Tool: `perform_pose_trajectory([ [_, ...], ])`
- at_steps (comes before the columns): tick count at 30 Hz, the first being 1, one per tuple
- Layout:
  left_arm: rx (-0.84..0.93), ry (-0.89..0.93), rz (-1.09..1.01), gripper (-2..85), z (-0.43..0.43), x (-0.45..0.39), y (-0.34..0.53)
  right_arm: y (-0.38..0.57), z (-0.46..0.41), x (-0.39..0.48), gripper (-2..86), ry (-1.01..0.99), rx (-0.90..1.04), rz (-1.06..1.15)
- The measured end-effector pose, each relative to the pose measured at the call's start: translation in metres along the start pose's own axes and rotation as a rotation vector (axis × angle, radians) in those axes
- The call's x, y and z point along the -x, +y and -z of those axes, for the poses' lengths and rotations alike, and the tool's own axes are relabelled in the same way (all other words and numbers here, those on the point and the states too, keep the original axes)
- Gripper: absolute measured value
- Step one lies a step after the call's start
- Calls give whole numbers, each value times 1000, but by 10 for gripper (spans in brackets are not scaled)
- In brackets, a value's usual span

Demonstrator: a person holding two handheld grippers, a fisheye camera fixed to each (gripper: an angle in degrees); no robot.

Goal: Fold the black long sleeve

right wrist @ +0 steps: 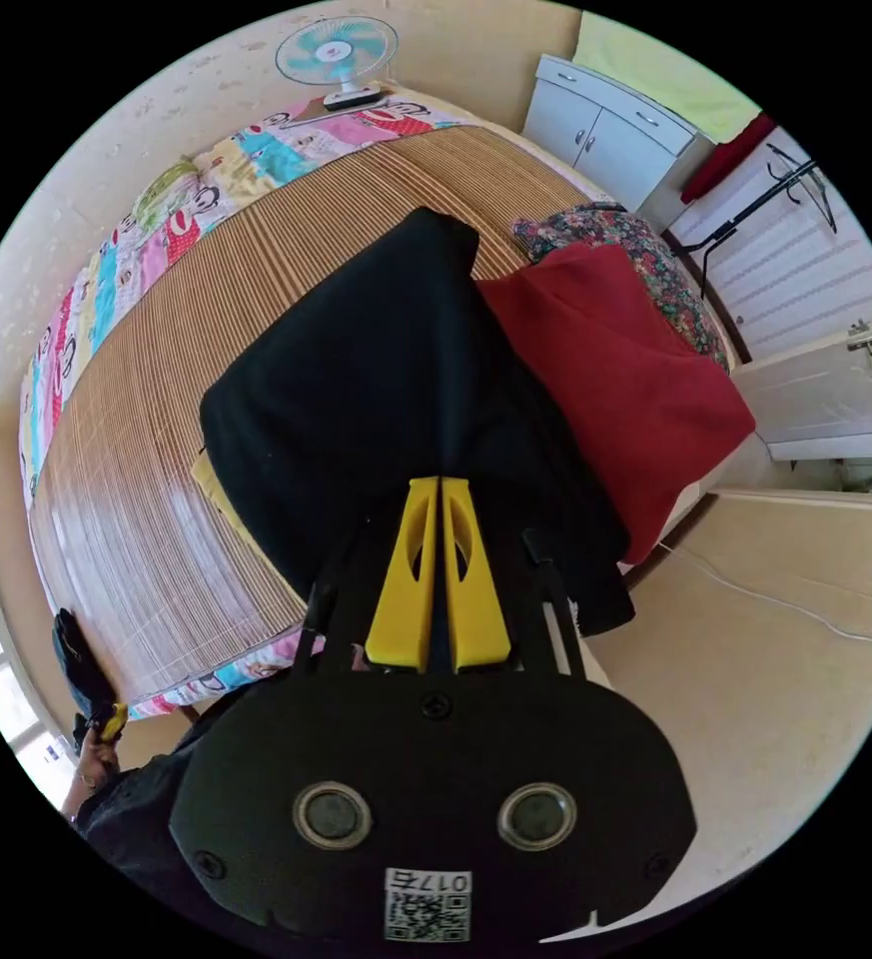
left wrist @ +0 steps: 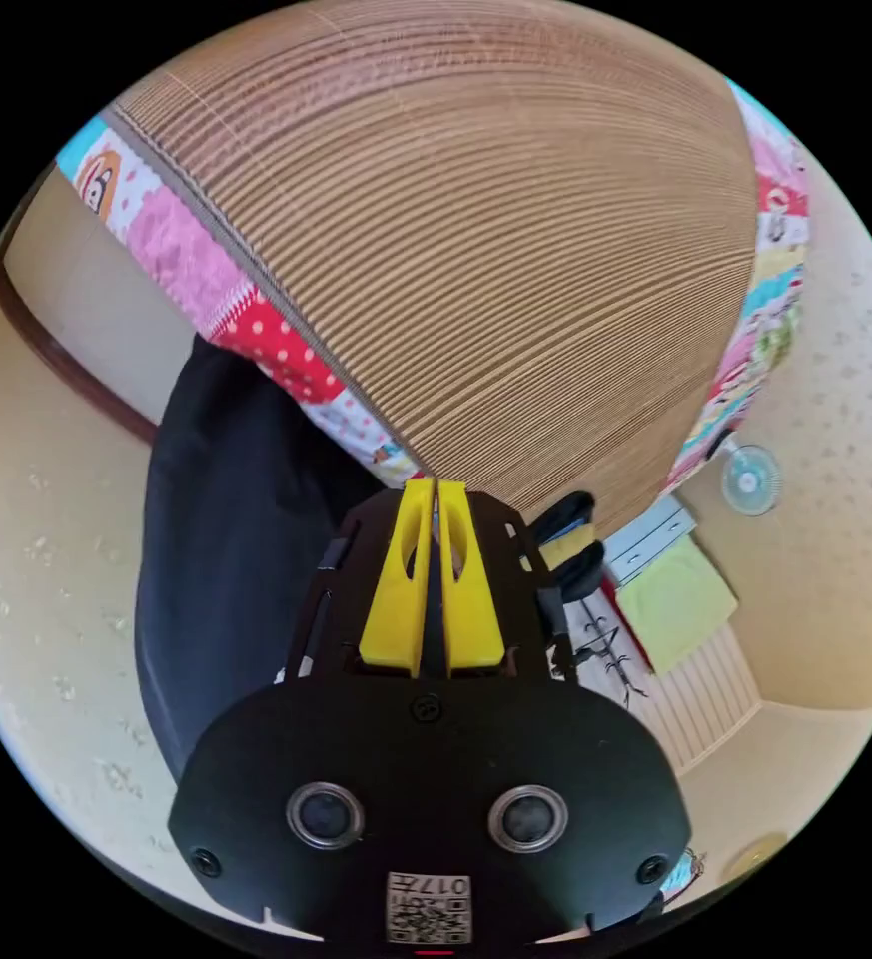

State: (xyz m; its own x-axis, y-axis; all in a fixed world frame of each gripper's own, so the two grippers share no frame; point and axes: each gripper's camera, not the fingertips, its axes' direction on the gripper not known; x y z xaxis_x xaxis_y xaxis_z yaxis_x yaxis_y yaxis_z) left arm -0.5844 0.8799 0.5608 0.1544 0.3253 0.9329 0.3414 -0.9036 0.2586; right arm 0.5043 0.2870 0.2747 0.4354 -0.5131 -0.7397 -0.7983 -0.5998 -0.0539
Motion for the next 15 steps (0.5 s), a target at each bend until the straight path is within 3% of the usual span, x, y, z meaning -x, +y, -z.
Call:
perform_pose_trajectory([
  [4,-21,-104,-45,-9,-5,-11,26,-25,43,73,5,-149,-72,167],
  [6,-16,-213,-108,-10,-17,-18,40,-37,38,125,5,-253,-18,286],
  [8,-7,-322,-159,-9,-25,-21,50,-50,4,187,5,-349,186,421],
  [10,13,-443,-211,-9,-33,-23,57,-46,-90,273,5,-325,645,608],
  [11,26,-512,-239,-9,-36,-23,60,-24,-146,301,4,-218,887,675],
  [12,37,-561,-255,-8,-38,-21,63,-9,-173,310,4,-144,1008,699],
  [13,41,-575,-260,-8,-37,-20,64,29,-222,313,4,45,1236,720],
  [15,21,-556,-277,-6,-29,-12,68,83,-266,296,4,362,1477,742],
])
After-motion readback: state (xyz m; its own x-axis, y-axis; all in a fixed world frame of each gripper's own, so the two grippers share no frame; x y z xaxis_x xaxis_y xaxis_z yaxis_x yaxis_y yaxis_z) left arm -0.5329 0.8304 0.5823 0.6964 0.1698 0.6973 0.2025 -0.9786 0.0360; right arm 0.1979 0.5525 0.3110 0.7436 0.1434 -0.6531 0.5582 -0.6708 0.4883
